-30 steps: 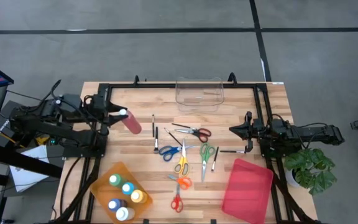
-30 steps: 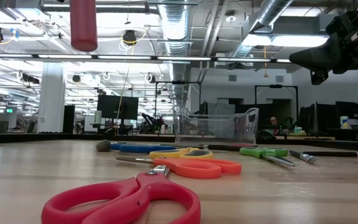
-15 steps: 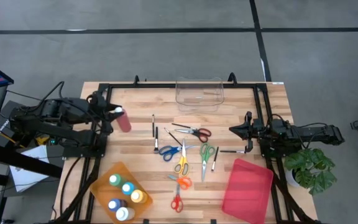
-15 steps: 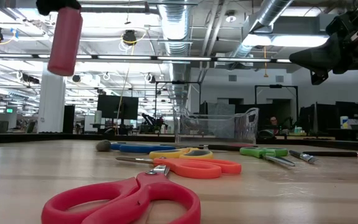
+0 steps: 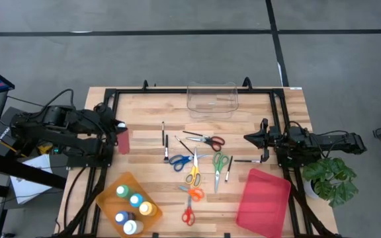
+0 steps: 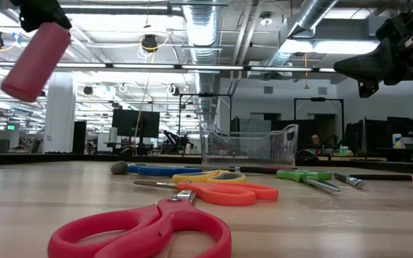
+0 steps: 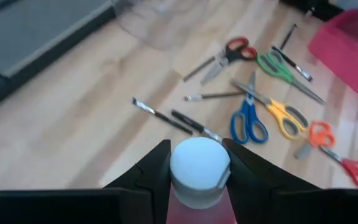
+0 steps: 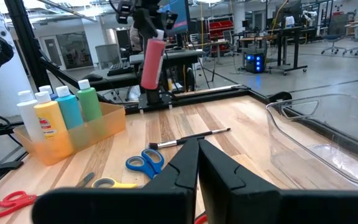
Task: Pick & Place Paint Supplies
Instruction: Put the red paint bottle into the orange bin
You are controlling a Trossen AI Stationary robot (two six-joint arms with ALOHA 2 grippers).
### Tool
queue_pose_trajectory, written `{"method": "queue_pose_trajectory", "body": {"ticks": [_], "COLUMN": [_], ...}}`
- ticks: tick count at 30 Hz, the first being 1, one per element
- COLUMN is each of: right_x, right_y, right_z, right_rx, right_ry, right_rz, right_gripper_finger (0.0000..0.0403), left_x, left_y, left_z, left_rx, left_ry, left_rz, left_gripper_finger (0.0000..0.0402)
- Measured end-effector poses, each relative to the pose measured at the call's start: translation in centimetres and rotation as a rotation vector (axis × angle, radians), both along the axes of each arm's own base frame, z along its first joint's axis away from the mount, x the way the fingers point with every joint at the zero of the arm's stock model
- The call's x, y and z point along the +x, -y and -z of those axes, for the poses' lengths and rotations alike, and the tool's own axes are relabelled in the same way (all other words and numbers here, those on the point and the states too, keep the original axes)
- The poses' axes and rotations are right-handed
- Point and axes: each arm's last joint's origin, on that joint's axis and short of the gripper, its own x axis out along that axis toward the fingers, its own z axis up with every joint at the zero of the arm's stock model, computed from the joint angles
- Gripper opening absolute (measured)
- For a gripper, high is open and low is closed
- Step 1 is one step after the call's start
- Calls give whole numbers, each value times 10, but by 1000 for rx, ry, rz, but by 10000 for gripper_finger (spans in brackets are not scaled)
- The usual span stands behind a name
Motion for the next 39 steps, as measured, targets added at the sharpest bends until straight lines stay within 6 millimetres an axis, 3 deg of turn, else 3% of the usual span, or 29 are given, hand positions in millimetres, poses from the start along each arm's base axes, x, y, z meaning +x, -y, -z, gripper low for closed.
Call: {"method": "queue_pose_trajectory", "body": {"ticks": [14, 25, 31, 39], "right_x": [0, 0, 0, 0], "right_y": [0, 0, 0, 0], "right_z": [0, 0, 0, 0], "right_rx": [0, 0, 0, 0], "right_ry": [0, 0, 0, 0], "right_rz": [0, 0, 0, 0], "right_gripper_finger": [8, 8, 8, 8], "left_x": [-4, -4, 6, 7], "left_y": [15, 28, 47, 69], "left_z": [3, 4, 16, 9], "left_rx": [-116, -82, -102, 28], "left_ry": [-10, 47, 106, 249], "left_rz": [103, 162, 305, 589], "left_gripper_finger": [122, 122, 116, 117]}}
